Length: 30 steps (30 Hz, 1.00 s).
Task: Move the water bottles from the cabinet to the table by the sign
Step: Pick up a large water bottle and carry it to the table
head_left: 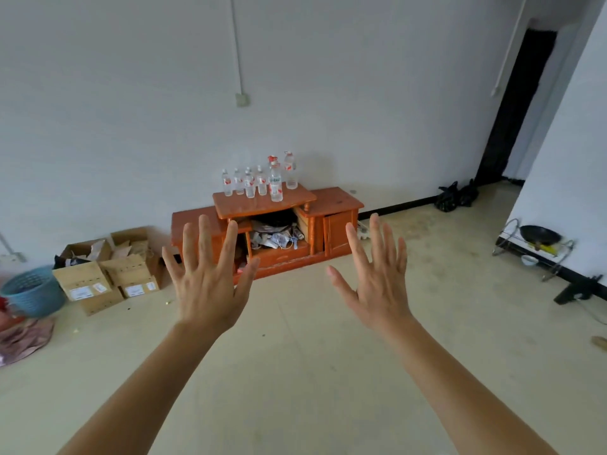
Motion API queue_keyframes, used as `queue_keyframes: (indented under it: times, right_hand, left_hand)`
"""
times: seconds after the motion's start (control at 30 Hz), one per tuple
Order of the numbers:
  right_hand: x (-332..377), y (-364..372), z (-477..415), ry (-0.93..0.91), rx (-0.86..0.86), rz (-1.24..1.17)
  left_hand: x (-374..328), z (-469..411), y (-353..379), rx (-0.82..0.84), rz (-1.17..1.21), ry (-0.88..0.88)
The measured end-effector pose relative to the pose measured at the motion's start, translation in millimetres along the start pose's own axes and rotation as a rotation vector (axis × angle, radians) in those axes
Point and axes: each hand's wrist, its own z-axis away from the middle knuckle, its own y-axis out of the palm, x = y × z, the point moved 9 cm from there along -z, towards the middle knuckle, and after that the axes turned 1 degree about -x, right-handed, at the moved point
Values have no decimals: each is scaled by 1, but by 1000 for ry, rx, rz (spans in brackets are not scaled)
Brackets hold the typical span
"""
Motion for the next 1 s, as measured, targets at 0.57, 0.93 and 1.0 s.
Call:
queue_keyframes:
  times: [0.57, 0.93, 1.0]
  right_hand:
    - [-81, 249, -285, 8, 24, -50]
    - [-173, 457, -527, 52, 77, -71]
    - [-180, 488, -586, 33, 101, -80]
  left_hand:
    - [39, -293, 246, 93, -1, 21]
    - [55, -544, 445, 114, -117, 54]
    - [61, -593, 473, 110, -116, 62]
